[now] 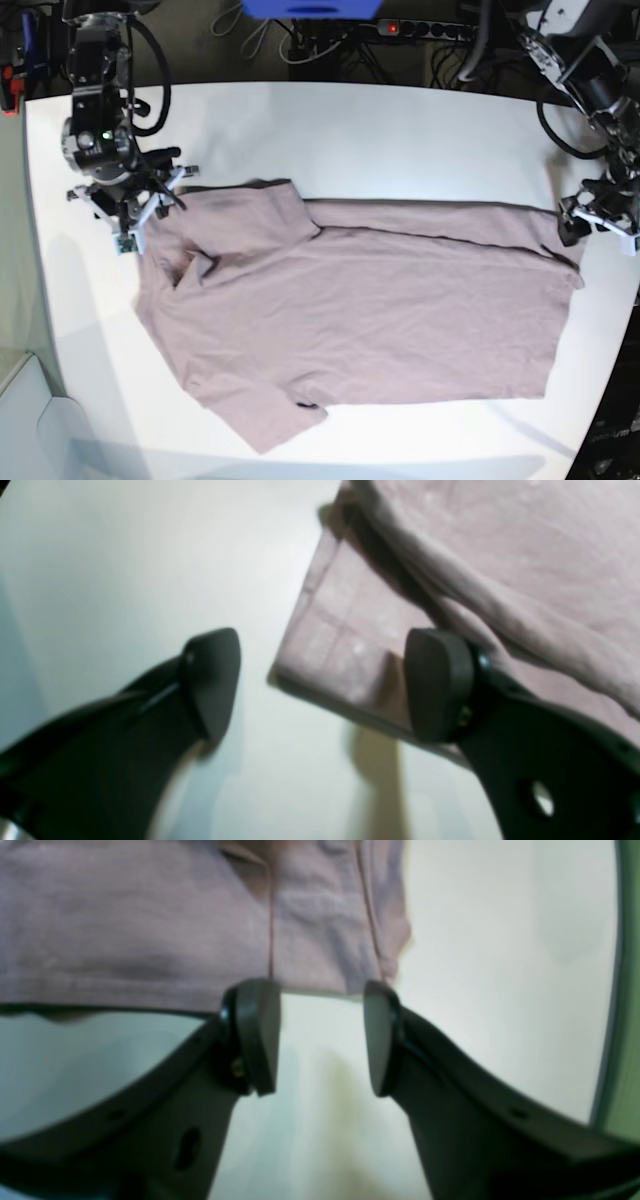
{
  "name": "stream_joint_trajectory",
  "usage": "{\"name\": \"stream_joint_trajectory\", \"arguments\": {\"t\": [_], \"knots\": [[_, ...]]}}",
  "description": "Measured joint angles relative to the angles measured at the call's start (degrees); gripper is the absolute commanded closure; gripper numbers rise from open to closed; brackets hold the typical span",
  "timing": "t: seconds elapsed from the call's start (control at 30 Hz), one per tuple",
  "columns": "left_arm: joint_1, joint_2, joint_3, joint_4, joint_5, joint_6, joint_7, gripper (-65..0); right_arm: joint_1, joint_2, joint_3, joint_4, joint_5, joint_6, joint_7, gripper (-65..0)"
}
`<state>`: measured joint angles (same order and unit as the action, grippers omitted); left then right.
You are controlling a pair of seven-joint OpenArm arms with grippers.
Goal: Layout the t-shirt on the table in an organized manner, then fold the t-shirt properly
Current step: 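Regrasp the folded shirt edge with the right gripper near the collar, then lift the shirt edge with both grippers and fold it over the body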
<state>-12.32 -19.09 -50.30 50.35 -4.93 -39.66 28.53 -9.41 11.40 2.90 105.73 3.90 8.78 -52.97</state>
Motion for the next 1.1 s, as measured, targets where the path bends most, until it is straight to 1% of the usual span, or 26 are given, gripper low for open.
{"name": "stream_joint_trajectory", "arguments": {"t": [0.07, 0.1, 0.23, 0.3, 0.33, 0.37, 0.47, 0.57, 0.7, 0.97, 1.03, 1.1], "knots": [[0.04, -0.13, 2.67, 0.00, 0.00, 0.02, -0.37, -42.8, 0.00, 1.03, -0.02, -0.20, -0.07, -0.02, 0.04, -28.5], [-0.07, -0.09, 3.56, 0.00, -0.24, 0.00, -0.37, -38.4, 0.00, 1.14, 0.11, -0.24, -0.07, -0.02, 0.02, -28.5], [-0.02, 0.37, 4.44, -0.02, -0.48, -0.02, -0.31, -16.8, 0.59, 1.14, 0.04, -1.57, -0.02, -0.02, 0.31, -28.5], [-0.04, 0.20, 4.39, -0.02, -0.20, -0.02, -0.07, -5.7, 1.66, 1.11, 0.04, -4.11, -0.02, 0.00, 1.64, -28.5], [-0.04, 0.22, 4.39, -0.02, -0.28, 0.00, -0.09, -1.3, 2.01, 1.09, -0.02, -5.03, 0.02, 0.00, 2.86, -28.5], [-0.07, 0.24, 4.42, -0.02, -0.02, -0.02, -0.07, 0.0, 2.34, 1.07, -0.07, -5.99, -0.02, 0.00, 4.28, -28.5], [0.00, 0.24, 4.39, -0.07, 0.00, 0.00, -0.07, -1.6, 2.69, 1.14, -0.07, -9.62, -0.04, 0.00, 7.17, -28.5], [0.04, 0.24, 4.39, -0.07, -0.02, -0.02, -0.07, 0.0, 2.75, 1.11, -0.07, -12.55, -0.22, 0.00, 9.14, -28.5], [0.04, 0.22, 4.39, -0.07, 0.00, 0.00, -0.07, 0.0, 3.82, 1.11, -0.07, -15.06, -0.22, 0.00, 10.88, -28.5], [0.04, 0.22, 4.39, -0.07, -0.02, -0.02, -0.04, 0.0, 6.56, 1.11, -0.04, -19.87, 0.37, 0.00, 12.17, -28.0], [0.09, 0.22, 4.39, -0.07, -0.04, -0.02, -0.04, 0.0, 6.51, 1.11, -0.04, -19.91, 0.42, 0.00, 12.37, -25.8], [0.07, 0.22, 4.39, -0.07, -0.02, -0.02, 0.04, 0.0, 6.47, 1.11, -0.07, -19.85, 0.57, -0.02, 12.33, -20.1]]}}
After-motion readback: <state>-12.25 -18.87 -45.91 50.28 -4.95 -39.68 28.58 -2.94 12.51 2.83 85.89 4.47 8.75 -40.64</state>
